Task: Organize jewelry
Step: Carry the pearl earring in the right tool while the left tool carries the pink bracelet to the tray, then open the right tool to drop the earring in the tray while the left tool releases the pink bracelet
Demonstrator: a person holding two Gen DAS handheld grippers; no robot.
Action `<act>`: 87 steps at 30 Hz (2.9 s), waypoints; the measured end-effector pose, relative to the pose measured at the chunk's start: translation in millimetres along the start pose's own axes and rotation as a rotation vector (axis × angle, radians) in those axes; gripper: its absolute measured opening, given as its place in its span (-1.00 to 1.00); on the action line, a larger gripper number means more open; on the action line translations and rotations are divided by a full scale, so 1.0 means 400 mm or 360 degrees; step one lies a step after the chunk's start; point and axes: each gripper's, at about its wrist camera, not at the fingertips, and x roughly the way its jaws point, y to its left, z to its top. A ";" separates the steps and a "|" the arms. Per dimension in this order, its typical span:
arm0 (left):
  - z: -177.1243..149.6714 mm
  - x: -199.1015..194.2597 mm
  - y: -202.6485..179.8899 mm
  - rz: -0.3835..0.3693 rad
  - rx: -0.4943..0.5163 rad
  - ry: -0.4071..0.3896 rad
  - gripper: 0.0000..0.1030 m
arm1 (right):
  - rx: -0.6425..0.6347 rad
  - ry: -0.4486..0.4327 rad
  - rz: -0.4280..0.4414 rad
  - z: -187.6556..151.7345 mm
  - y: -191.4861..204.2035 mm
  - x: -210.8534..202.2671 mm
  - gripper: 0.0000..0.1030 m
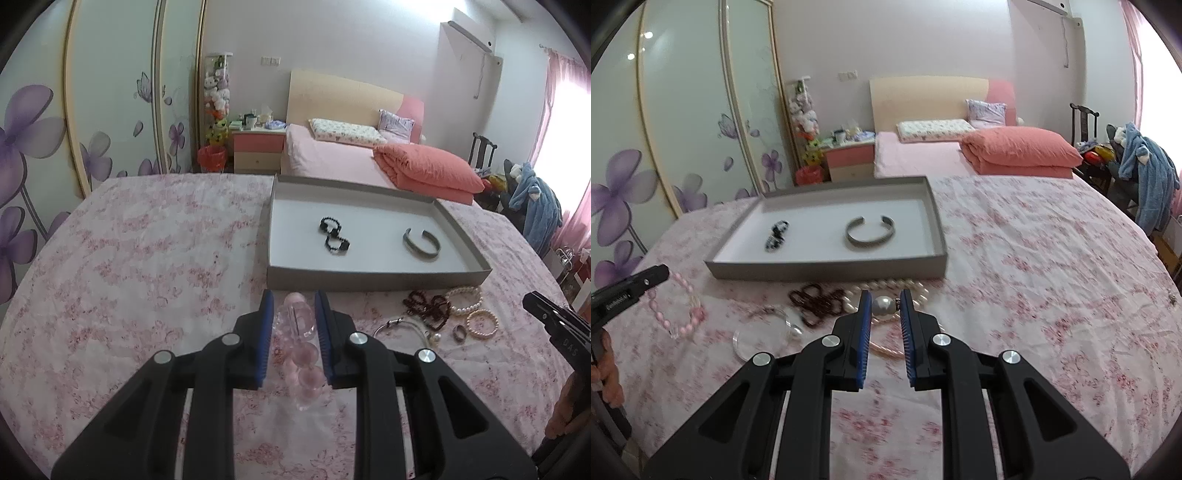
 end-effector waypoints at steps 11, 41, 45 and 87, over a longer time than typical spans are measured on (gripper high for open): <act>0.026 -0.036 -0.018 -0.0002 0.0023 -0.0102 -0.55 | 0.0003 -0.0162 0.0084 0.039 0.032 -0.026 -0.68; 0.090 -0.058 -0.059 -0.0017 0.0081 -0.0220 -0.55 | 0.0004 -0.0345 0.0143 0.095 0.059 -0.018 -0.68; 0.099 -0.055 -0.062 -0.0021 0.0076 -0.0226 -0.55 | 0.0003 -0.0353 0.0141 0.102 0.059 -0.015 -0.68; 0.240 0.170 -0.110 0.0026 0.0095 -0.0237 -0.55 | 0.0105 -0.0202 0.0157 0.210 0.074 0.235 -0.68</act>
